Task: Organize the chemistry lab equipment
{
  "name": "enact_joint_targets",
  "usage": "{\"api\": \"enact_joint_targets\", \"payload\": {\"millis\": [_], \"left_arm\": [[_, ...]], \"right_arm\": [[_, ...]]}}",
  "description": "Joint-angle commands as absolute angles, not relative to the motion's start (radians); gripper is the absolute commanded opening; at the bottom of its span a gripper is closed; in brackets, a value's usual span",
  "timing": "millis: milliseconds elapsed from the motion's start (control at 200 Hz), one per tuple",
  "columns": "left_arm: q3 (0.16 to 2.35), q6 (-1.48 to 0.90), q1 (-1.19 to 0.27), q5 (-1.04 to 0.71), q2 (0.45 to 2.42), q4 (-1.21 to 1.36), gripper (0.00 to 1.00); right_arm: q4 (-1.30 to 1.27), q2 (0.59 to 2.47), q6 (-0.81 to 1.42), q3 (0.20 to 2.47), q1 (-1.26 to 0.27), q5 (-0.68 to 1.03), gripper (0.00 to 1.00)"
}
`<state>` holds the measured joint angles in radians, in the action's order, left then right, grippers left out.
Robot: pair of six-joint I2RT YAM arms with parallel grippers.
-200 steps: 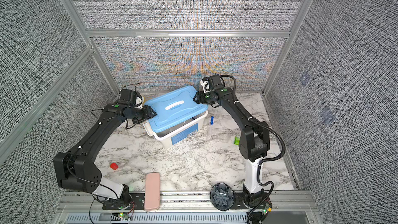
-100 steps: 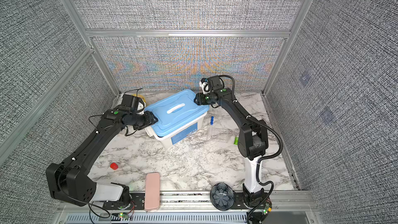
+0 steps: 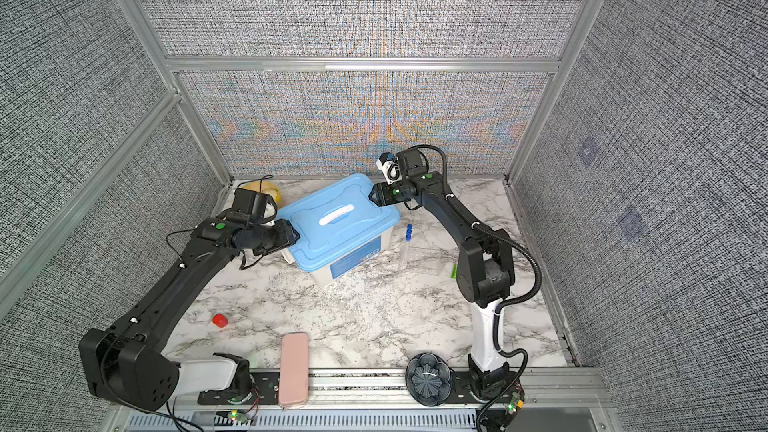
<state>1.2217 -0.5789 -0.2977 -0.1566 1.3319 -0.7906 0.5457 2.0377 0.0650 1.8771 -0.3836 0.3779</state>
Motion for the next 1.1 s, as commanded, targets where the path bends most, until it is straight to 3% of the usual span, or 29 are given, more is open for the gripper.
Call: {"api": "enact_joint_targets", "payload": {"millis": [0,365,570,1090], "left_arm": [[1.245,-0.56,-0.298,-0.121,1.344,-0.831,0.55],[1.238,-0.539,-0.296,-0.014,1.401,-0.851,0.56],[1.304,-0.534,-0.275,0.128,1.453,-0.949,0.56],[1.297,-0.446,-0.087,0.061,1.436,-0.964,0.61]], "right_arm": [[0.535,2.05,0.035,1.89,-0.387,0.391,0.62],[0.565,2.075,-0.036,1.893,-0.423,0.306,0.58],[0.722,2.093,0.007,1.956,-0.454,0.327,0.58],[0.785,1.921,0.104,1.81,-0.575,0.302,0.61]]}}
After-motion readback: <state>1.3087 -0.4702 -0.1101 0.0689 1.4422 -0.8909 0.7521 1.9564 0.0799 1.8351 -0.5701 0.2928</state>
